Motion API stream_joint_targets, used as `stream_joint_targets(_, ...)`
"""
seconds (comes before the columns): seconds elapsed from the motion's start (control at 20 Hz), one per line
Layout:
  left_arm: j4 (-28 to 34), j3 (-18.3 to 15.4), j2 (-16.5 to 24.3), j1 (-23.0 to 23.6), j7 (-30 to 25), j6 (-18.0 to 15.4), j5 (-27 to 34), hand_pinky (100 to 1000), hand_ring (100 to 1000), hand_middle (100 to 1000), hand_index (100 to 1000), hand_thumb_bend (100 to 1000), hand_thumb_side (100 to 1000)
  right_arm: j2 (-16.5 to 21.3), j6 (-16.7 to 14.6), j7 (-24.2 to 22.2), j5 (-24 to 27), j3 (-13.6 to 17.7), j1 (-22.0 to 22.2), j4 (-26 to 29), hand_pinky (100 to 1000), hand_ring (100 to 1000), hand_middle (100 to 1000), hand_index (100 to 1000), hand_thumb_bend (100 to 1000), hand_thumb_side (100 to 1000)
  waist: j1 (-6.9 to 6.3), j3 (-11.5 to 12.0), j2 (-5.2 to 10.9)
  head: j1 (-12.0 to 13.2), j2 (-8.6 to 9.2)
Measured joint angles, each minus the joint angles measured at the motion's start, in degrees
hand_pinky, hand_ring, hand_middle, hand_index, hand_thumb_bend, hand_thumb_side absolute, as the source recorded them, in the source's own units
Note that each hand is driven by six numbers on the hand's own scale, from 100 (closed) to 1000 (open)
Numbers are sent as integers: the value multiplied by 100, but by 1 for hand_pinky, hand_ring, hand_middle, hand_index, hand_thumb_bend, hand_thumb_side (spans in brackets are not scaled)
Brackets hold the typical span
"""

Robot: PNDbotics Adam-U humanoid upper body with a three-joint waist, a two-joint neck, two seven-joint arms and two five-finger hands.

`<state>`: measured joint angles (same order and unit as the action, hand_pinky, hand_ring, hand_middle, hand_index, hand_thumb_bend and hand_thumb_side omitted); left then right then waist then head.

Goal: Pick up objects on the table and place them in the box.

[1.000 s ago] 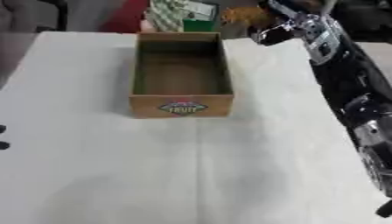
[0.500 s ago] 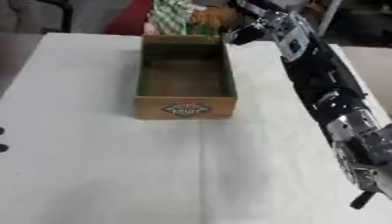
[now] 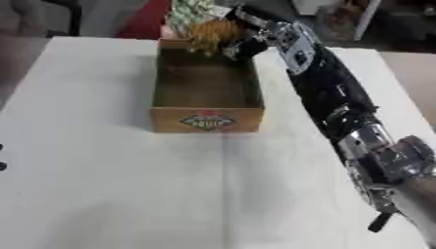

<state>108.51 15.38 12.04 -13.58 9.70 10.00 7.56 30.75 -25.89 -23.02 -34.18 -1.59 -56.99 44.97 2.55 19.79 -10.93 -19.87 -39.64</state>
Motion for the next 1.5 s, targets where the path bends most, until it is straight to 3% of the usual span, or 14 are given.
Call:
stream_joint_targets(0.45, 0, 3, -46, 0, -17, 5, 16, 564, 679, 690, 755, 189, 700, -349, -10, -98, -443, -68, 111, -236, 444, 416, 333, 392, 100, 174, -62, 7, -25, -61, 0)
stream_joint_targets(0.75, 0, 3, -47, 0, -28, 13, 25, 564, 680, 690, 755, 189, 701, -490, -57, -95, -812, -131, 218, -426, 481, 468, 392, 457, 100, 183, -89, 0, -42, -95, 31)
stream_joint_targets(0.95, 0, 4, -47, -1, -31, 17, 27, 564, 681, 691, 756, 188, 703, -547, -104, -84, -1023, -158, 250, -493, 545, 550, 483, 571, 100, 197, -105, -4, -48, -96, 47)
stream_joint_targets(1.0, 0, 4, -47, -1, -32, 17, 28, 564, 681, 691, 756, 188, 703, -555, -113, -93, -1063, -159, 253, -503, 577, 602, 533, 652, 100, 207, -106, -8, -48, -96, 47)
stream_joint_targets(1.1, 0, 4, -47, -1, -36, 21, 29, 564, 681, 691, 756, 187, 703, -559, -154, -138, -1094, -159, 253, -510, 614, 672, 597, 738, 177, 214, -108, -15, -48, -96, 49)
stream_joint_targets(1.3, 1, 4, -47, -1, -40, 25, 29, 565, 682, 692, 756, 186, 704, -564, -245, -341, -1106, -159, 251, -514, 733, 837, 772, 860, 311, 436, -111, -31, -48, -96, 59)
stream_joint_targets(1.5, 1, 4, -47, -1, -40, 26, 29, 565, 683, 692, 756, 185, 705, -539, -264, -604, -1028, -145, 232, -510, 812, 920, 863, 911, 428, 550, -112, -45, -48, -96, 81)
